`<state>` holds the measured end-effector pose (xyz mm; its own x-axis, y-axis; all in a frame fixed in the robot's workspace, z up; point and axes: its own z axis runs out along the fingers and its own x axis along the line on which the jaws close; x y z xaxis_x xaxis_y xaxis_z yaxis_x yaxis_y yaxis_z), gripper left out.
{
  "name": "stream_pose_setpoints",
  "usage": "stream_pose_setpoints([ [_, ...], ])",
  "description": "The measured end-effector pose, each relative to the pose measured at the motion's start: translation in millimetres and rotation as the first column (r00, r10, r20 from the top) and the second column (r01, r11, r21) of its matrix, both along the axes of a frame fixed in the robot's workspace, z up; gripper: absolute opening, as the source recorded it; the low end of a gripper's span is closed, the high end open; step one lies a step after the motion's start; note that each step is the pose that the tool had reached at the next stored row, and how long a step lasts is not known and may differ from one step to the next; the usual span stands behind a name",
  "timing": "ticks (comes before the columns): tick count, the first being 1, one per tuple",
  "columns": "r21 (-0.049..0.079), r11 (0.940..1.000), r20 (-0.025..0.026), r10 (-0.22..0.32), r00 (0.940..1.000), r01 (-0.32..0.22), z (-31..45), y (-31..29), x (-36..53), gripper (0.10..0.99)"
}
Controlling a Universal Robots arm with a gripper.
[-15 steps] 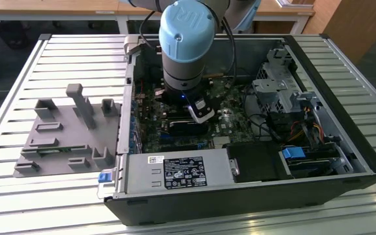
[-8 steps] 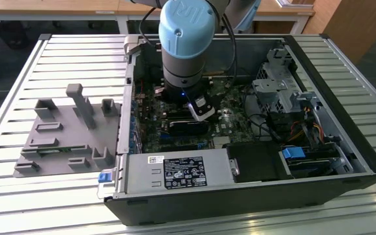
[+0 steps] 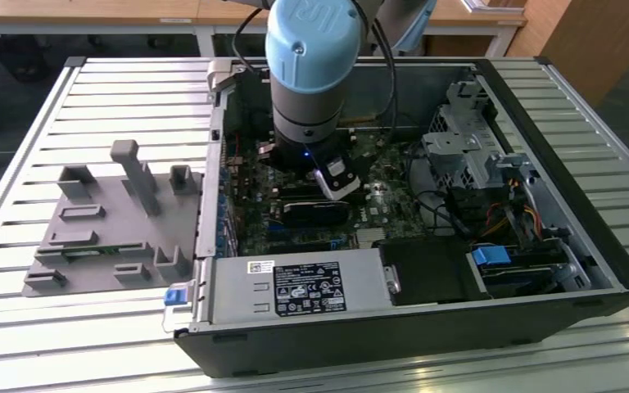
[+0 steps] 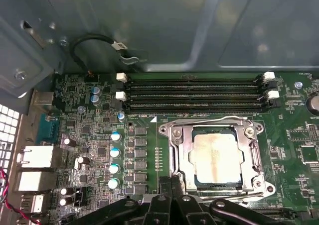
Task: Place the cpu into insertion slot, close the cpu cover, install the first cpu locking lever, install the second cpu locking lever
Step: 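Install the second cpu locking lever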
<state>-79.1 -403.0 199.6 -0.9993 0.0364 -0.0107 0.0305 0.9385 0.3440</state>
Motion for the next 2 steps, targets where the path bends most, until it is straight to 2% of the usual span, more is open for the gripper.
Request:
stream_pose_setpoints([
  [2, 0.0, 1.0, 0.0001, 0.0, 1.0, 0.0, 1.5, 0.0, 0.0, 0.106],
])
